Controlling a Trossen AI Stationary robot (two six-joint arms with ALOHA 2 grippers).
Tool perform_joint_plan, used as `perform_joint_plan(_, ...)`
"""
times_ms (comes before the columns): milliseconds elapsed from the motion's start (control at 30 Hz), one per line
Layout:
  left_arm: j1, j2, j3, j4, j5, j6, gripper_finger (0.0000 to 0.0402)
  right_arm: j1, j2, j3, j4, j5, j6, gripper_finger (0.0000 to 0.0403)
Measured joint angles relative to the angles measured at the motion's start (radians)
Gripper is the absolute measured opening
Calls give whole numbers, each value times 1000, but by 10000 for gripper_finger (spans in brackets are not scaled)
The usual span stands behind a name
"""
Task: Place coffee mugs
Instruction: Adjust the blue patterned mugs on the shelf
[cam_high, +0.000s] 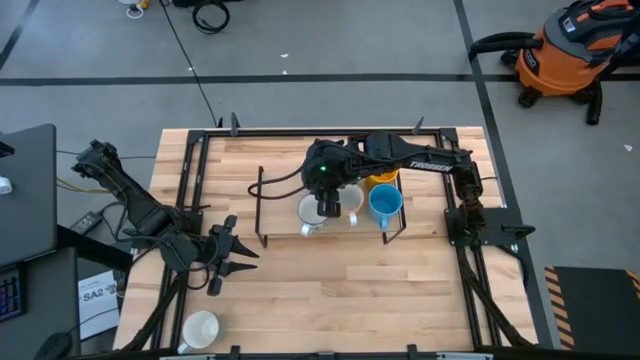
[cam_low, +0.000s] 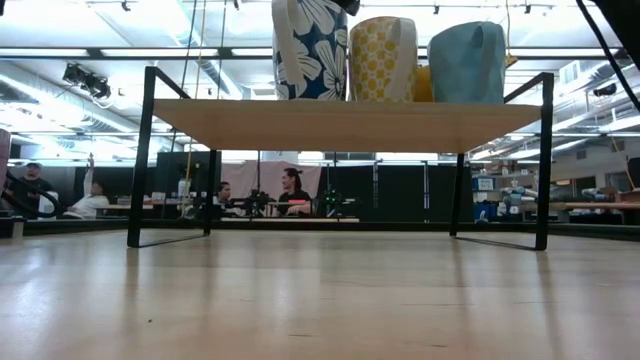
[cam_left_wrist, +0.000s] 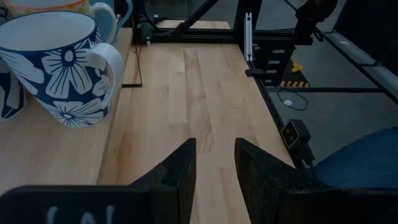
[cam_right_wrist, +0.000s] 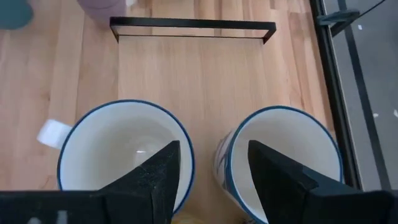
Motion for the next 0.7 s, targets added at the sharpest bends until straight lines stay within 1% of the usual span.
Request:
perform_joint_plan(133,0,0,0,0,0,0,117,-1,0,0,0,6,13,218)
perform_joint_plan(267,0,0,0,0,0,0,117,-7,0,0,-8,6,84,245)
perform_joint_plan(433,0,0,0,0,0,-1,117,-19,0,0,-27,6,92,272)
perform_joint_plan(500,0,0,0,0,0,-1,117,-22,0,0,-27,0,92,277)
perform_joint_plan(633,0,0,0,0,0,-1,117,-21,0,0,-27,-54,88,280)
perform_joint_plan(700,0,0,0,0,0,-1,117,-21,0,0,-27,-57,75,279)
